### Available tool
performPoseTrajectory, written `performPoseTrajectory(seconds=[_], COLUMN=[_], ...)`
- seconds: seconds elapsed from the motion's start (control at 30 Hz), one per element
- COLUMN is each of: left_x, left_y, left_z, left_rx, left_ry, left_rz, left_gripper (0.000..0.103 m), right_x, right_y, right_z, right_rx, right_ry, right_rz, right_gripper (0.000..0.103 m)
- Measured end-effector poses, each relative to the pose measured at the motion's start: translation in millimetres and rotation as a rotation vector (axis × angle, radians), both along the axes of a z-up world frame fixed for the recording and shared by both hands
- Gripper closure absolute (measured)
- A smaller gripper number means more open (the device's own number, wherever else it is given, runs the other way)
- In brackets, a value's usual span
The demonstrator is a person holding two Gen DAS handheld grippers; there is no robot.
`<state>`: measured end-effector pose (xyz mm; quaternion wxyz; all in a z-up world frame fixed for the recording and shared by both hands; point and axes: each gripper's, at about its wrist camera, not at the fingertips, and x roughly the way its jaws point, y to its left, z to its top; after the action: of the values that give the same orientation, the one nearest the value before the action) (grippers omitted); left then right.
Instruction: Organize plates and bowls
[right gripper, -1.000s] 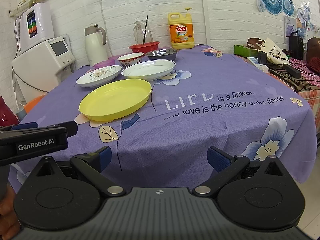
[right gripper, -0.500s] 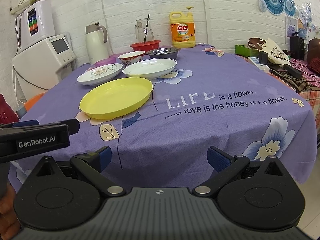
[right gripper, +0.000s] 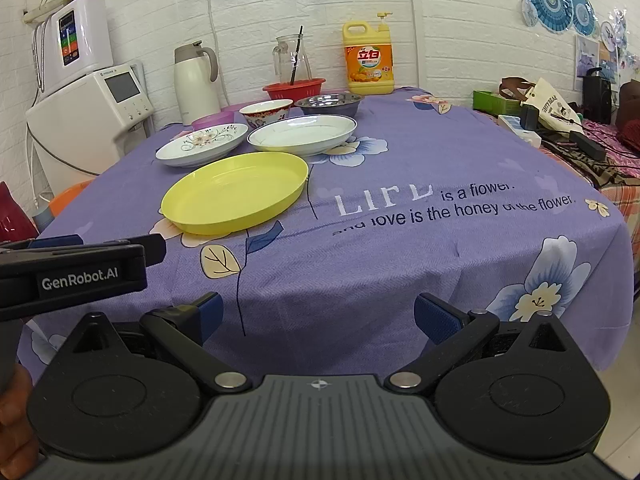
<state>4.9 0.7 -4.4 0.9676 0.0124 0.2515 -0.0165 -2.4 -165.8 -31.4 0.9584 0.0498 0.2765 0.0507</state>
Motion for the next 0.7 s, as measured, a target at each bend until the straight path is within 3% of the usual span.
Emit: performPoseTrajectory(seconds=[0.7], left_x=[1.5], left_y=[1.7], left_z=[-3.8], left_rx=[-0.014], left_ry=[0.006], left_rz=[-0.012], left_gripper=[0.02], right_x=[0.1], right_y=[0.3], right_z=[-2.8], right_rx=[-0.004], right_ry=[0.001], right_rz=[0.0], right_gripper=[0.0])
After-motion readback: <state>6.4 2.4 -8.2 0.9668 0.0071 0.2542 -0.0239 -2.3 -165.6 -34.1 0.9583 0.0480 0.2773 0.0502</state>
